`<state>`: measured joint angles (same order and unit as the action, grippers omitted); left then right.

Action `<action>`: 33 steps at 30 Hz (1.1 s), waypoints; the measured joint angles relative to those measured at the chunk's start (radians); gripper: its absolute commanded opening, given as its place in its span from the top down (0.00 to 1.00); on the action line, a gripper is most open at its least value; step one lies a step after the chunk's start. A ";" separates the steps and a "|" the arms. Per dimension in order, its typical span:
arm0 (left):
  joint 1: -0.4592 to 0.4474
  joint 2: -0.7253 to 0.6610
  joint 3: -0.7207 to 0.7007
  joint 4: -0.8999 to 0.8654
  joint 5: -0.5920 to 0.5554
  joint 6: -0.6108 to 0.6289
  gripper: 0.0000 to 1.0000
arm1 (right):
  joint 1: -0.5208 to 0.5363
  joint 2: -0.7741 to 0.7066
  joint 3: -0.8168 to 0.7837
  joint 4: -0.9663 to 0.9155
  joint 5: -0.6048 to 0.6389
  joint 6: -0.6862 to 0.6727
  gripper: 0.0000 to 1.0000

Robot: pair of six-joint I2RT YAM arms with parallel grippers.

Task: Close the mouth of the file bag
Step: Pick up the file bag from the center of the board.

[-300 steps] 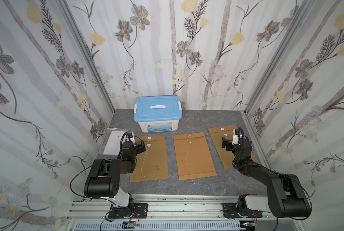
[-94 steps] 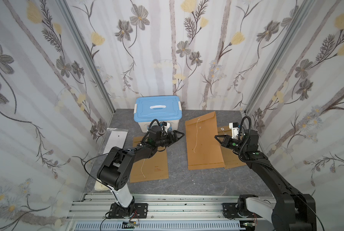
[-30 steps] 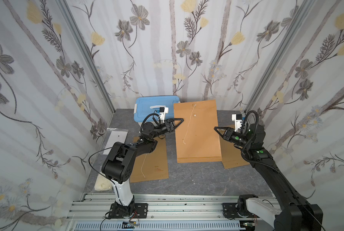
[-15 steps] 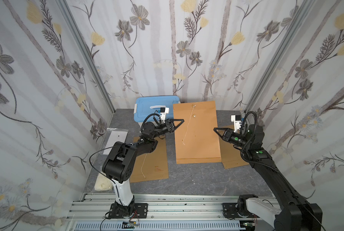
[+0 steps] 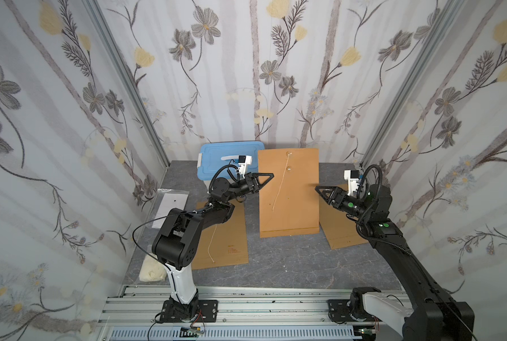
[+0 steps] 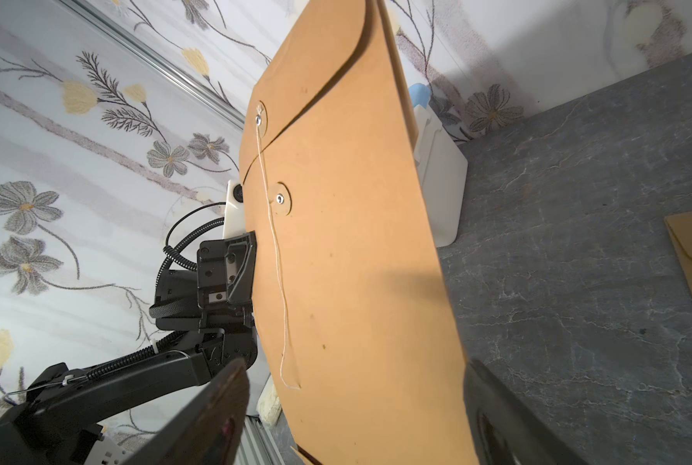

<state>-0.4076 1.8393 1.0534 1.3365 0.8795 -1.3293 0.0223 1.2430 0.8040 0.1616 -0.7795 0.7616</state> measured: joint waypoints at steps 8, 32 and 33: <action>-0.015 0.000 0.027 0.006 0.020 -0.041 1.00 | -0.023 0.131 0.171 0.009 -0.065 -0.099 0.21; -0.045 -0.026 0.125 0.017 0.043 -0.111 1.00 | -0.045 0.353 0.340 0.185 -0.299 -0.020 0.29; -0.047 -0.024 0.129 0.019 0.044 -0.112 1.00 | -0.045 0.361 0.342 0.208 -0.311 -0.017 0.31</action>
<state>-0.4549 1.8153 1.1820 1.3556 0.9237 -1.4410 -0.0223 1.6043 1.1461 0.3698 -1.0908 0.7444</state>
